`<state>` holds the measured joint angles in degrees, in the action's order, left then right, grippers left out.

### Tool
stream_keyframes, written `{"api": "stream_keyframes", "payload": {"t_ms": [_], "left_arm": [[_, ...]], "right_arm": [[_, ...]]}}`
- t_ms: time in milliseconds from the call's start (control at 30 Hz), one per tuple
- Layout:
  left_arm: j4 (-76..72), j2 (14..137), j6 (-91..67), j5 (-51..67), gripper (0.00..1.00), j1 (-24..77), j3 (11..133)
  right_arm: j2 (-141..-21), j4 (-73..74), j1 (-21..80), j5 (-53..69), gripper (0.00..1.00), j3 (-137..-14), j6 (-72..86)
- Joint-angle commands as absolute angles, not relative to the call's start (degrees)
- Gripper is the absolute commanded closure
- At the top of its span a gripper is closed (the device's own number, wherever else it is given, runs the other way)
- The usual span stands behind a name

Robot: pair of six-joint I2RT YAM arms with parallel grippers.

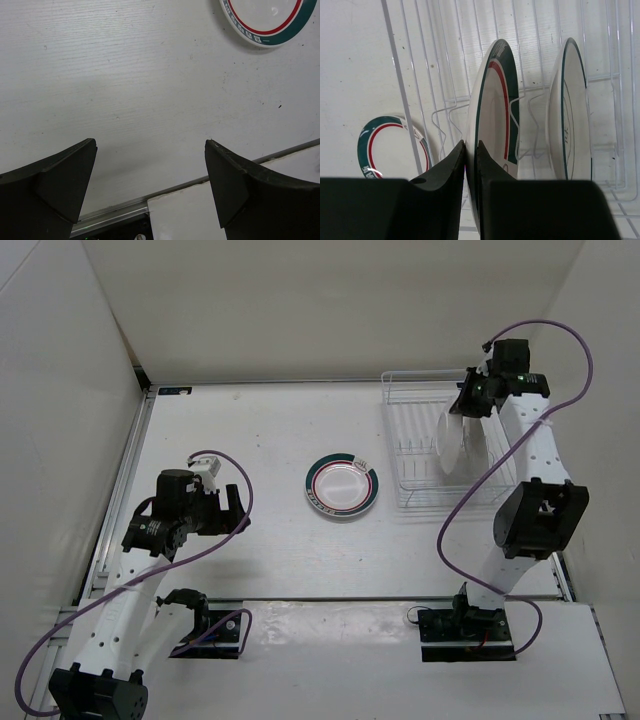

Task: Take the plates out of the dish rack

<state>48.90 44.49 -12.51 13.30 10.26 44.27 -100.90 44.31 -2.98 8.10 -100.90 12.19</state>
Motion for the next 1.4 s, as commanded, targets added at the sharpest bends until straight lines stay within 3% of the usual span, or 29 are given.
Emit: {"api": "stream_keyframes", "payload": {"t_ms": [0,567,933,1167,1367], "left_arm": [[48.34,44.39,-12.57,13.54,0.00,10.37,44.03],[48.25,44.30,-12.48,13.80,0.00,10.46,43.95],[48.25,44.12,-12.48,13.54,0.00,10.46,43.86],[48.34,44.12,-12.48,13.62,0.00,10.37,43.95],[48.25,43.86,-12.57,13.62,0.00,10.37,43.86]], "right_arm": [[-95.98,44.21,-3.61,4.23,1.00,-106.08,13.09],[-88.78,39.20,-0.35,10.89,1.00,-107.84,15.91],[-88.33,39.02,16.15,11.52,1.00,-110.13,11.26],[-90.00,42.28,30.83,0.28,1.00,-111.01,2.31],[-95.70,42.01,47.52,-22.21,1.00,-109.60,-6.83]]}}
